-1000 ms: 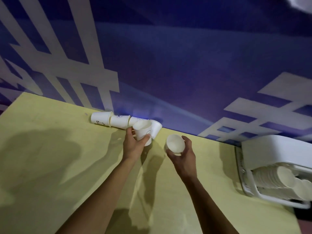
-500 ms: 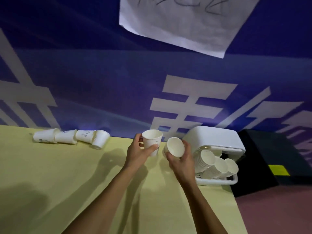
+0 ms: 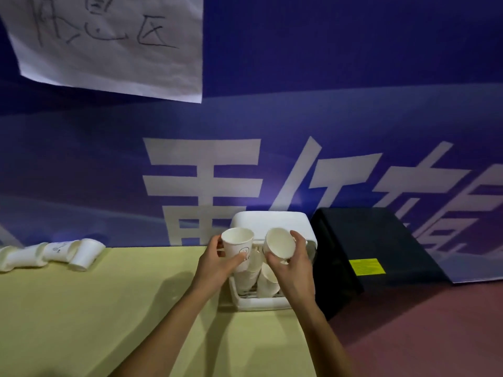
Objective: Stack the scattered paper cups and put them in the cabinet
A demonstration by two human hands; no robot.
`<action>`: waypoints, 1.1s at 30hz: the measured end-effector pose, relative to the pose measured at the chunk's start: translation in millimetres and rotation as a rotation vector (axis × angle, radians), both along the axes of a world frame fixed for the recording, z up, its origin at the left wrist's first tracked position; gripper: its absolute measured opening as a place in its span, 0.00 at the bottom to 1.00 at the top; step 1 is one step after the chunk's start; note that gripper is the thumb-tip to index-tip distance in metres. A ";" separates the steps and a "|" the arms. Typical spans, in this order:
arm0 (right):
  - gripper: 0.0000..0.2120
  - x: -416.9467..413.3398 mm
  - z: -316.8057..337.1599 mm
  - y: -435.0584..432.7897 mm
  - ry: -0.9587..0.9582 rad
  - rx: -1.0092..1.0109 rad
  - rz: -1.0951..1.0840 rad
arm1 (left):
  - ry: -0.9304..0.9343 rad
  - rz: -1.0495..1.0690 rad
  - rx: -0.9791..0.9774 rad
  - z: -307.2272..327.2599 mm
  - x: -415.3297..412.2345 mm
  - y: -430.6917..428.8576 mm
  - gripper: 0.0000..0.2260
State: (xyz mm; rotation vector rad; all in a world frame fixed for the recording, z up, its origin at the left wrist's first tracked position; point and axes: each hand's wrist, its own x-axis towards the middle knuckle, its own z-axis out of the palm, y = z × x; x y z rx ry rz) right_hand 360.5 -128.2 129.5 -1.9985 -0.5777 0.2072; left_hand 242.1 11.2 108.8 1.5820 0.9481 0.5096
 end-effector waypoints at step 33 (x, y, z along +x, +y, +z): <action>0.35 38.6 -66.4 0.1 -0.056 -0.283 0.031 | 0.101 -0.141 0.033 -22.0 34.6 -2.7 0.31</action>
